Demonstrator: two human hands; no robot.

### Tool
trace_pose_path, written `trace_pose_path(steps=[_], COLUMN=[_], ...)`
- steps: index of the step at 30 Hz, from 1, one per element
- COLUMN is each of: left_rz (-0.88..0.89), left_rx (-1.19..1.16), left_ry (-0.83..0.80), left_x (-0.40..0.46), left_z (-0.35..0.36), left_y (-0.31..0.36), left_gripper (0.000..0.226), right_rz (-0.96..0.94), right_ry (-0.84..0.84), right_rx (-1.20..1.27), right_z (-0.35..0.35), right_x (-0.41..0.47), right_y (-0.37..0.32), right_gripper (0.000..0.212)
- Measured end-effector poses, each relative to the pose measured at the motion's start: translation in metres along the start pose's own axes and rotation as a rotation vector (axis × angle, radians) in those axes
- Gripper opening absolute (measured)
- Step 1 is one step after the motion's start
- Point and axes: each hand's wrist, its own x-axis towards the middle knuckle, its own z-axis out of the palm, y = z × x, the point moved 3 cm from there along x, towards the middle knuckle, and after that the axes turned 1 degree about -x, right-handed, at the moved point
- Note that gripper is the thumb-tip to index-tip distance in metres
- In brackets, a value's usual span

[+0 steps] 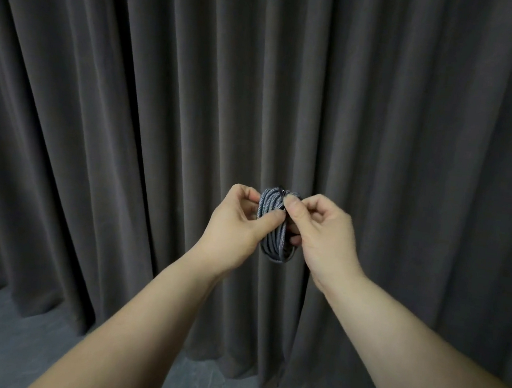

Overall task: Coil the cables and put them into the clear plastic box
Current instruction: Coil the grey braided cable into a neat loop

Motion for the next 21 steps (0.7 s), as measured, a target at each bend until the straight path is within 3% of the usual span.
trace_pose_path(steps=[5,10,13,18,21], left_rz=[0.073,0.128,0.108,0.007,0.012], left_rx=[0.1,0.244,0.304,0.235,0.25], left_ry=[0.051,0.095,0.095,0.023,0.008], left_x=[0.003,0.004,0.004,0.006,0.009], left_z=[-0.001,-0.004,-0.003,-0.003,-0.006], left_y=[-0.001,-0.005,-0.007,-0.015,-0.019], left_gripper=[0.047,0.056,0.066,0.072,0.069], right_rz=[-0.158,-0.122,-0.104,-0.016,0.037], right_ry=[-0.026,-0.129,-0.116,-0.167,-0.238], right_rx=[-0.151,-0.243,-0.304,-0.169,-0.084], right_z=[0.0,0.003,0.007,0.015,0.017], right_x=[-0.002,0.0,0.0,0.007,0.01], right_y=[0.002,0.015,0.02,0.018,0.016], right_gripper=[0.013,0.021,0.012,0.024,0.005])
